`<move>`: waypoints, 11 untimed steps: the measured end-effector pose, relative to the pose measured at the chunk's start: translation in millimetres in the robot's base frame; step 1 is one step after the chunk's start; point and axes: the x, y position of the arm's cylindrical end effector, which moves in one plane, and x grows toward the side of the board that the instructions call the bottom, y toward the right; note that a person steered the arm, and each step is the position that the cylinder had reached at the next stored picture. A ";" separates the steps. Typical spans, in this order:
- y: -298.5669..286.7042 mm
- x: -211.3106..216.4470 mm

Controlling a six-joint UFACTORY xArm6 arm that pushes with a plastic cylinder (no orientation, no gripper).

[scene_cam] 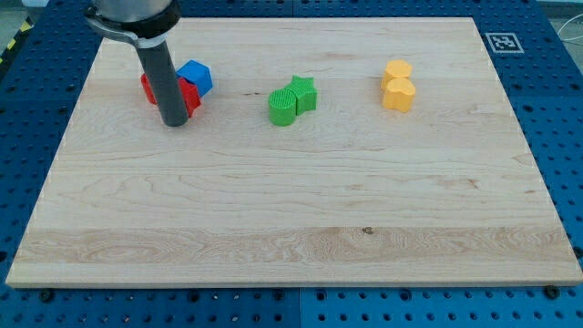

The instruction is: Point your arm at the red star

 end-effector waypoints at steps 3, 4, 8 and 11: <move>38.9 44.0; 45.4 39.1; 47.1 5.6; 44.1 3.8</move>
